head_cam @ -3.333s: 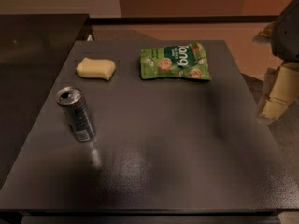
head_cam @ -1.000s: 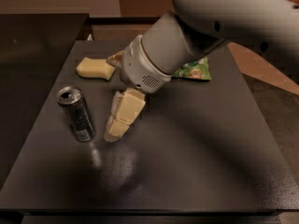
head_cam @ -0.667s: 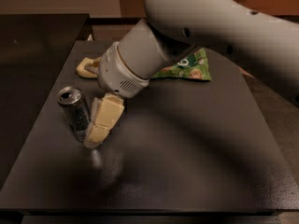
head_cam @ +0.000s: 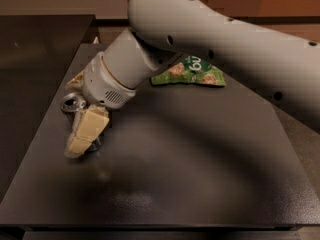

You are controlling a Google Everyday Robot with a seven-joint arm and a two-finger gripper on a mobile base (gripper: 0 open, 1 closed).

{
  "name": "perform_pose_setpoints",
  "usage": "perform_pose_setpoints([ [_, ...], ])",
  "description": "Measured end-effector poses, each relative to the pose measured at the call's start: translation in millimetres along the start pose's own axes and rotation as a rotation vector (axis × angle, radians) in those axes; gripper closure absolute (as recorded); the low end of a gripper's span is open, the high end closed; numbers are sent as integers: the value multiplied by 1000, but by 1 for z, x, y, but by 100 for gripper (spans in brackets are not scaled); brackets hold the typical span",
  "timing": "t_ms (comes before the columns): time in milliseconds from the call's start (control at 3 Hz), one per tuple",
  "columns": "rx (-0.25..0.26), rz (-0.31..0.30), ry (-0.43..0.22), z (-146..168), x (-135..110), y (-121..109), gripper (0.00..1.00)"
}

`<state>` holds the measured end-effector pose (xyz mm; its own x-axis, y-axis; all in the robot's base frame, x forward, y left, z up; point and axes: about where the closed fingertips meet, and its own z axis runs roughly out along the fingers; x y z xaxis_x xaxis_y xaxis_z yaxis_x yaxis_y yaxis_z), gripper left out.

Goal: Knock redbull can over

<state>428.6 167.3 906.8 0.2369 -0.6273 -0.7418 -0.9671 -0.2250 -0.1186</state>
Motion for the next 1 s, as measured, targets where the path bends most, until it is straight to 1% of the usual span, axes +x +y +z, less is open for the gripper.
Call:
perform_pose_setpoints([
  [333,-9,7,-19,2,-1,-4,41],
  [667,-4,11,-23,-6,-2,-11,65],
  [1000,8,11,16,-25,-9,-22,88],
])
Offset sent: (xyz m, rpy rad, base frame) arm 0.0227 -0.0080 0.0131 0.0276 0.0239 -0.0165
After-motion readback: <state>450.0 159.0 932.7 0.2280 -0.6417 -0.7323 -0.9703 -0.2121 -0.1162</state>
